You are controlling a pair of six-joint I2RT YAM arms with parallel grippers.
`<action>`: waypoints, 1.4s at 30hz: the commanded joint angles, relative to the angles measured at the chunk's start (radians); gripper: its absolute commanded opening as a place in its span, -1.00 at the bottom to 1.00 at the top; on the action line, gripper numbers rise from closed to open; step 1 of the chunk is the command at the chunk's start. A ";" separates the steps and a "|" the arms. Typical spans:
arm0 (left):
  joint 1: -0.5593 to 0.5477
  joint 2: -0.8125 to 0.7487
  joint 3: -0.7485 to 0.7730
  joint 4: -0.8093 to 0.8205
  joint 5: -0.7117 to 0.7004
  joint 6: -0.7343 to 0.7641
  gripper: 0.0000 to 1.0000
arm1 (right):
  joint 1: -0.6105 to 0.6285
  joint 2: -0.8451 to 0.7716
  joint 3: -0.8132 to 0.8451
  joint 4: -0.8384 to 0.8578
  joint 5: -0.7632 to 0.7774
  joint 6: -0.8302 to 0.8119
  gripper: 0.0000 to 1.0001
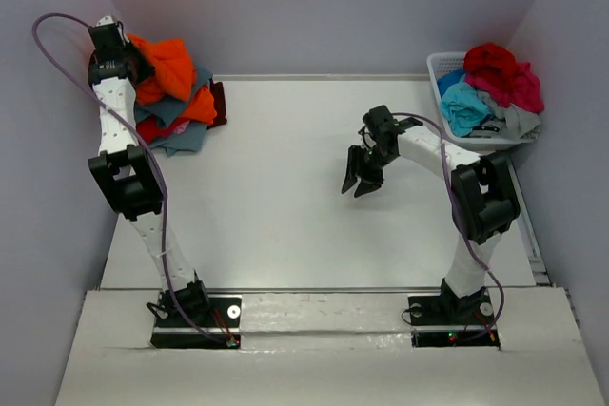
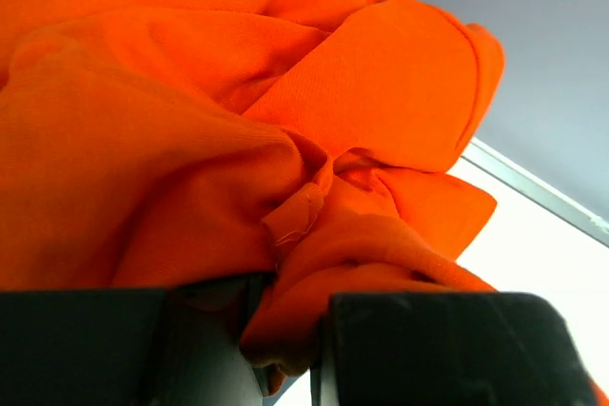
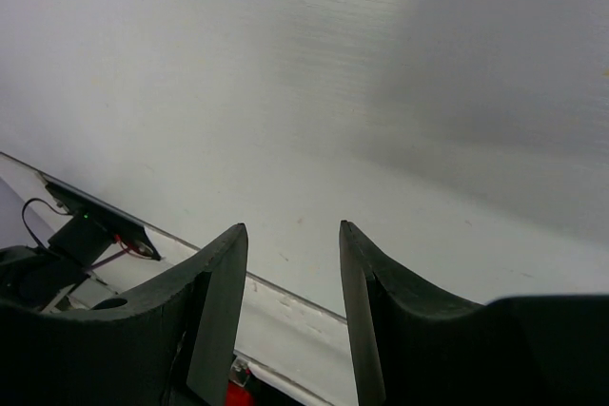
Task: Fold and stack the t-shirts
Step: Neatly place the folded tshirt to the corner
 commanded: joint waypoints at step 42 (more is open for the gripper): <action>-0.045 0.007 0.172 -0.099 -0.090 -0.065 0.42 | 0.010 0.099 0.026 0.041 -0.118 -0.106 -0.02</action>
